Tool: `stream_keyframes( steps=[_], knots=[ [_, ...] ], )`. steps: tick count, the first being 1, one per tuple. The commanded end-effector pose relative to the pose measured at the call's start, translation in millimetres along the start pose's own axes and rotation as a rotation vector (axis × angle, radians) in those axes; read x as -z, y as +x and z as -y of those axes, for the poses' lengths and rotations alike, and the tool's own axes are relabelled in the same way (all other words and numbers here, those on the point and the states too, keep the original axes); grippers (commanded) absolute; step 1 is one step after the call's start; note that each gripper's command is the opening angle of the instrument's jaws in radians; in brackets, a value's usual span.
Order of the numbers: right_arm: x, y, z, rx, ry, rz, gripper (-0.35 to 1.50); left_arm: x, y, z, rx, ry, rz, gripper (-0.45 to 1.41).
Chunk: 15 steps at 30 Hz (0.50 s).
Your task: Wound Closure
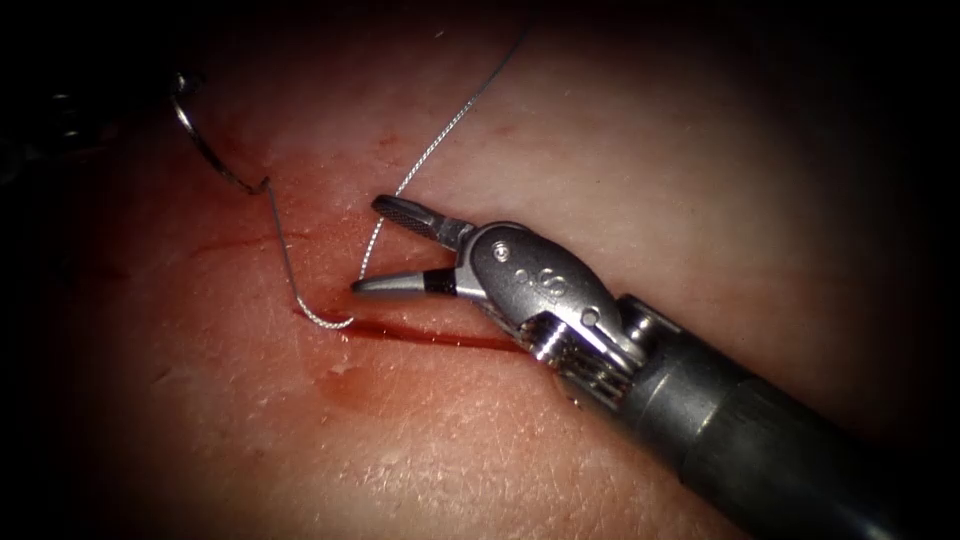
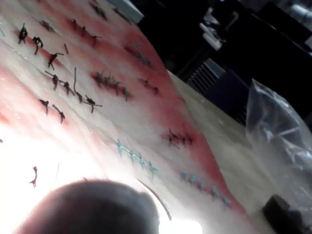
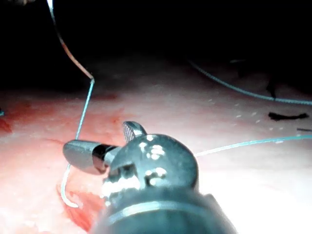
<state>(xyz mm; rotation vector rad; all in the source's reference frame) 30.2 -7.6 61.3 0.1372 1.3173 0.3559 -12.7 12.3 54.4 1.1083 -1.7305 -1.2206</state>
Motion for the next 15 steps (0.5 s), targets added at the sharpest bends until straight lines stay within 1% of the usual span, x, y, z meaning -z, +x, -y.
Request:
stream_keyframes(
  steps=[1,2,3,5,10,13,14,15],
  knots=[
    [-0.6,0.6,-0.2,0.029,0.005,0.026,0.91,-0.9,-1.3,0.9,-0.005,0.034,0.018,-0.45],
    [-0.8,0.4,0.0,0.042,0.012,0.048,0.93,-1.0,-1.5,1.2,-0.005,0.048,0.027,-0.45],
    [-1.3,0.3,0.3,0.074,0.027,0.090,0.93,-1.1,-2.1,2.0,-0.004,0.080,0.051,-0.45],
    [-1.7,0.0,0.8,0.102,0.042,0.122,0.88,-1.1,-3.0,3.1,-0.017,0.105,0.068,-0.45],
    [-2.9,-0.9,1.8,0.119,0.047,0.154,0.79,-0.9,-3.7,4.0,-0.009,0.167,0.091,-0.45],
    [-4.1,-1.5,2.1,0.125,0.042,0.161,0.53,-1.0,-3.7,4.1,-0.008,0.175,0.091,-0.45],
    [-4.5,-1.5,2.1,0.124,0.038,0.162,0.34,-1.0,-3.7,4.1,-0.008,0.175,0.091,-0.45],
    [-4.6,-1.5,2.0,0.124,0.037,0.163,0.24,-1.0,-3.7,4.2,-0.008,0.175,0.091,-0.45]
  ],
)
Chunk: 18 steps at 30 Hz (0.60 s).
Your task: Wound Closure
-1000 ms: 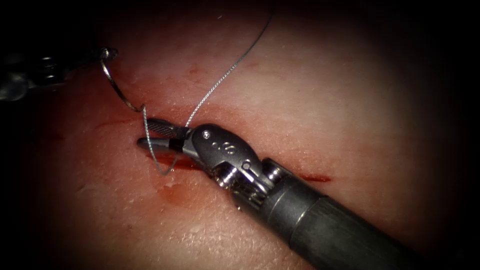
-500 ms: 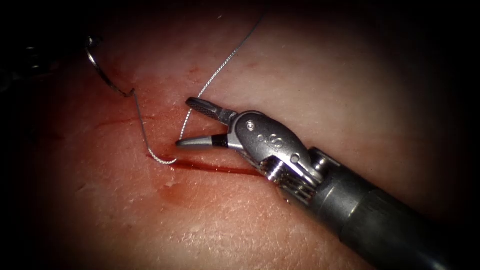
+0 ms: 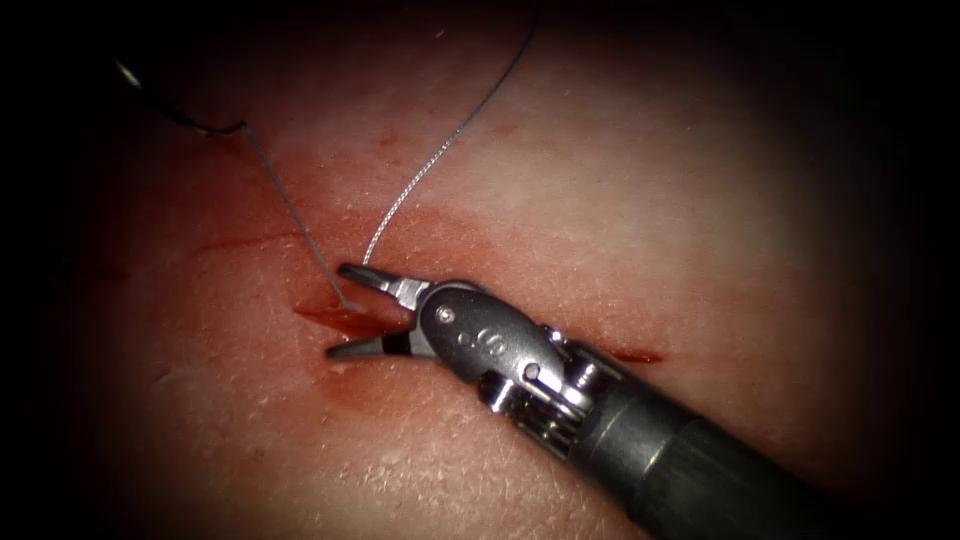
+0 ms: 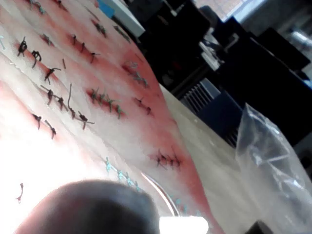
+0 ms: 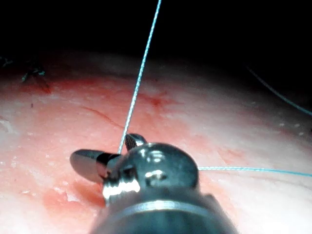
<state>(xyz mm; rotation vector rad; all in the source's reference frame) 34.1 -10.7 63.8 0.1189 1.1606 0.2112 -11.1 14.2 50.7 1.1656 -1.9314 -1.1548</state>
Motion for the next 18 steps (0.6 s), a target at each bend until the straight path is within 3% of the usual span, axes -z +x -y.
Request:
stream_keyframes(
  steps=[1,4,14,18],
  knots=[
    [-0.5,1.1,-1.0,0.003,-0.005,-0.005,-0.01,-1.0,-0.9,0.4,-0.006,0.006,0.001,-0.45],
    [-0.8,1.2,-1.2,-0.022,-0.009,-0.003,-0.35,-1.0,-0.9,0.5,-0.006,0.008,-0.001,-0.45],
    [-0.5,1.3,-1.8,-0.073,-0.012,-0.001,-0.35,-1.0,-0.9,0.5,-0.006,0.008,-0.001,-0.45],
    [1.5,2.1,-2.3,-0.107,0.002,-0.004,-0.35,-0.9,-0.8,0.6,-0.006,0.008,-0.001,-0.45]
  ],
)
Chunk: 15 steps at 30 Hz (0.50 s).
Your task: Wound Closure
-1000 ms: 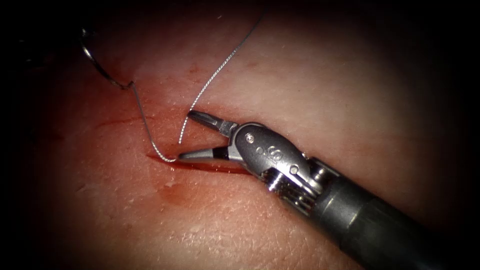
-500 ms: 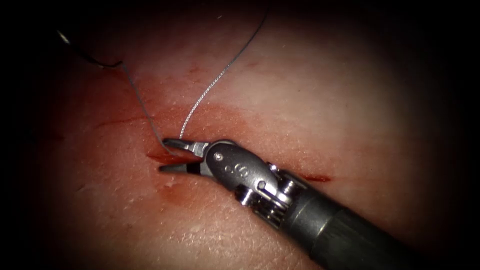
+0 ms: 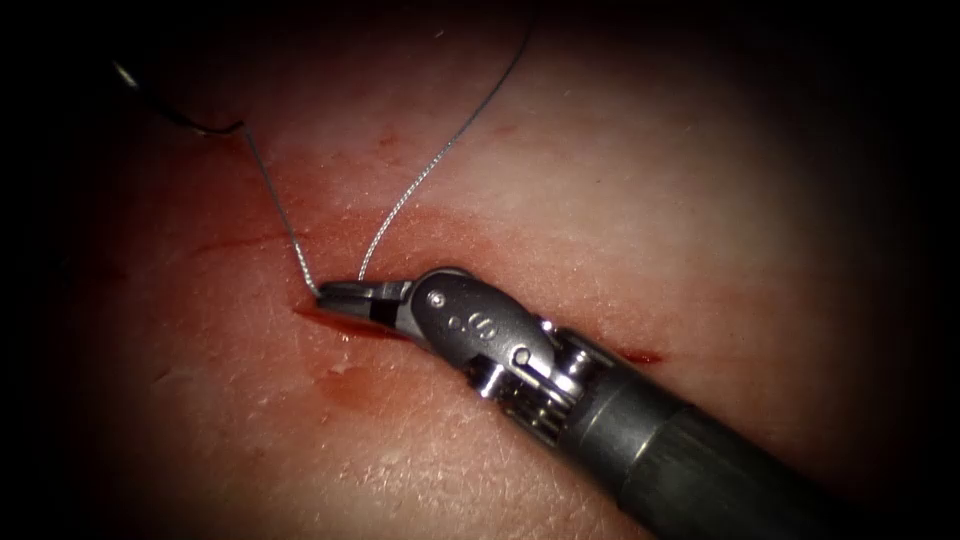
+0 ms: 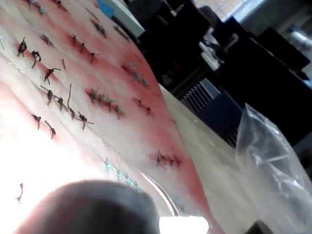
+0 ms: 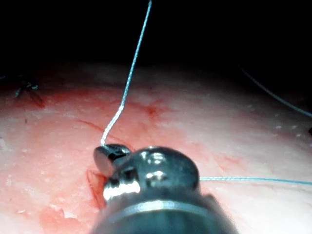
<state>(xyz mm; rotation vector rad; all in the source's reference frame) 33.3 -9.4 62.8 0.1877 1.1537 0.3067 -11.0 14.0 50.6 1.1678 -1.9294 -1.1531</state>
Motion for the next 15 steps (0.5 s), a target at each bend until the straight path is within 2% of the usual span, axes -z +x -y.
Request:
stream_keyframes(
  steps=[1,2,4,5,8,10,11,15],
  knots=[
    [1.1,1.7,-1.3,0.002,0.002,-0.007,-0.35,-1.0,-1.0,0.4,-0.007,0.007,0.001,-0.45],
    [2.9,2.3,-1.8,-0.013,0.002,-0.006,-0.35,-1.0,-1.0,0.4,-0.007,0.008,0.001,-0.45],
    [3.5,2.5,-2.1,-0.016,-0.001,-0.006,-0.35,-1.0,-0.9,0.4,-0.008,0.008,0.001,-0.45],
    [5.7,3.4,-3.0,-0.029,-0.018,0.001,-0.35,-0.9,-0.8,0.2,-0.010,0.006,-0.001,-0.45],
    [9.0,5.0,-4.8,-0.054,-0.033,-0.008,-0.35,-0.8,-0.3,-0.2,-0.017,-0.007,-0.016,-0.45],
    [11.3,6.3,-5.9,-0.073,-0.046,-0.032,-0.35,-0.8,0.1,-0.6,-0.023,-0.015,-0.023,-0.45],
    [13.6,7.7,-6.9,-0.090,-0.068,-0.065,-0.35,-0.9,0.6,-0.9,-0.028,-0.016,-0.029,-0.45],
    [17.2,10.4,-8.3,-0.082,-0.107,-0.122,-0.35,-1.6,1.4,-1.1,-0.038,0.010,-0.062,-0.45]
  ],
)
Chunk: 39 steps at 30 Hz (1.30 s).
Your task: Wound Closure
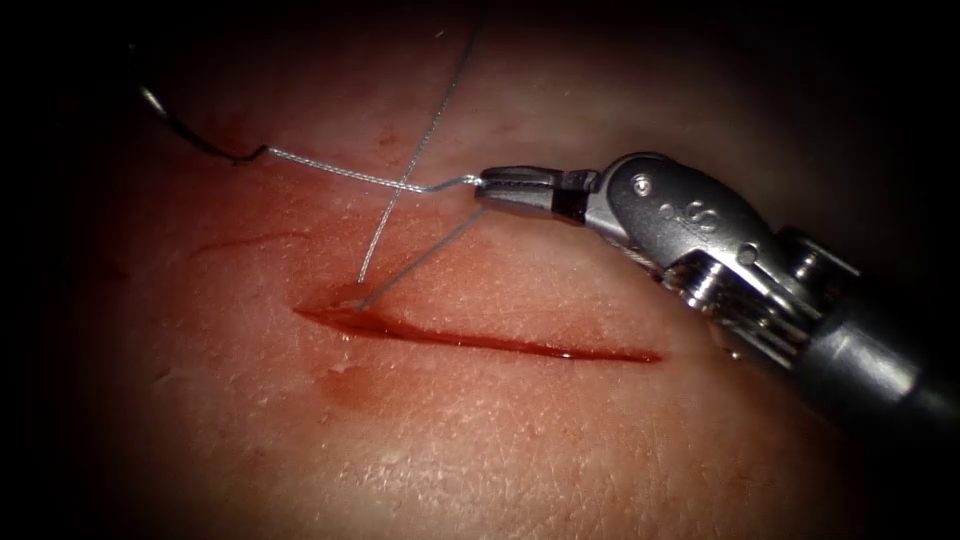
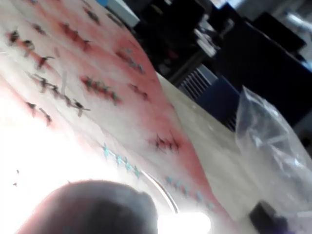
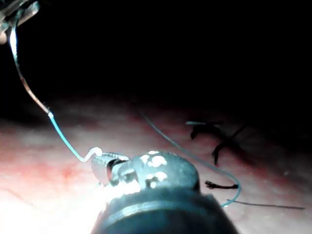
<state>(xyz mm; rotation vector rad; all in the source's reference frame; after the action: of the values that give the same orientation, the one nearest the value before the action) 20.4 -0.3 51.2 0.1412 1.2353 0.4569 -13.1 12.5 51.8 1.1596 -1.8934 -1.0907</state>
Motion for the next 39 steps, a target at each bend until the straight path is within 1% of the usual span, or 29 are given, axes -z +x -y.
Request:
stream_keyframes(
  steps=[1,4,6,9,11,12,13,17,19,20,21,23,25,26,27,29,30,32,33,35,36,38,39],
  knots=[
    [1.5,3.6,-1.6,0.019,-0.023,-0.038,-0.35,-1.3,-0.6,0.4,-0.005,0.026,-0.020,-0.45],
    [2.9,6.1,-1.9,0.022,-0.049,-0.075,-0.35,-2.3,0.6,0.5,0.008,0.043,-0.055,-0.45],
    [3.6,8.3,-1.5,0.004,-0.068,-0.091,-0.35,-3.1,1.4,0.5,0.016,0.054,-0.069,-0.45],
    [3.3,9.4,-0.7,-0.005,-0.067,-0.092,-0.35,-3.6,1.9,0.5,0.032,0.072,-0.085,-0.45],
    [2.7,9.3,-0.1,-0.002,-0.064,-0.095,-0.35,-3.5,1.8,0.5,0.040,0.084,-0.095,-0.45],
    [2.5,9.0,0.1,0.001,-0.068,-0.099,-0.28,-3.4,1.7,0.5,0.044,0.082,-0.094,-0.45],
    [1.9,8.0,0.4,-0.001,-0.072,-0.101,0.36,-3.2,1.5,0.5,0.048,0.078,-0.090,-0.45],
    [1.2,4.7,0.5,-0.060,-0.071,-0.103,0.84,-2.7,0.8,0.7,0.054,0.068,-0.082,-0.45],
    [1.0,2.5,0.4,-0.087,-0.067,-0.100,1.06,-2.4,0.4,0.9,0.046,0.060,-0.075,-0.45],
    [1.0,1.2,0.3,-0.105,-0.062,-0.091,1.11,-2.2,0.1,1.0,0.037,0.056,-0.070,-0.45],
    [1.1,-0.9,0.2,-0.138,-0.046,-0.080,1.13,-1.8,-0.4,1.2,0.023,0.050,-0.065,-0.45],
    [1.1,-3.1,0.0,-0.170,-0.033,-0.062,1.08,-1.4,-1.0,1.5,0.017,0.046,-0.063,-0.45],
    [1.0,-5.8,-0.1,-0.191,-0.019,-0.033,0.99,-1.1,-1.5,1.7,0.015,0.039,-0.057,-0.45],
    [0.9,-6.9,0.0,-0.209,-0.019,-0.018,0.89,-0.9,-1.6,1.8,0.016,0.037,-0.056,-0.45],
    [0.2,-9.5,0.5,-0.195,0.000,0.002,0.84,-0.7,-1.9,1.9,0.006,0.031,-0.051,-0.45],
    [-0.3,-11.3,1.1,-0.188,0.016,0.000,0.84,-0.6,-2.0,2.0,-0.006,0.027,-0.047,-0.45],
    [-0.6,-12.3,1.6,-0.183,0.019,-0.002,0.79,-0.6,-2.1,2.0,-0.011,0.025,-0.046,-0.45],
    [-1.0,-13.4,2.2,-0.188,0.027,-0.001,0.76,-0.5,-2.7,2.3,-0.024,0.014,-0.038,-0.45],
    [-1.4,-14.0,2.6,-0.188,0.038,0.007,0.71,-0.3,-3.2,2.6,-0.031,0.014,-0.038,-0.45],
    [-2.0,-14.3,3.0,-0.189,0.053,0.031,0.69,0.0,-3.7,3.0,-0.031,0.018,-0.035,-0.45],
    [-3.1,-14.8,3.7,-0.194,0.075,0.064,0.66,0.2,-3.9,3.4,-0.028,0.022,-0.032,-0.45],
    [-4.3,-15.3,4.6,-0.191,0.097,0.080,0.64,0.3,-4.0,3.5,-0.026,0.027,-0.025,-0.45],
    [-5.1,-15.7,5.3,-0.184,0.117,0.080,0.56,0.3,-4.0,3.5,-0.026,0.029,-0.023,-0.45]
  ],
)
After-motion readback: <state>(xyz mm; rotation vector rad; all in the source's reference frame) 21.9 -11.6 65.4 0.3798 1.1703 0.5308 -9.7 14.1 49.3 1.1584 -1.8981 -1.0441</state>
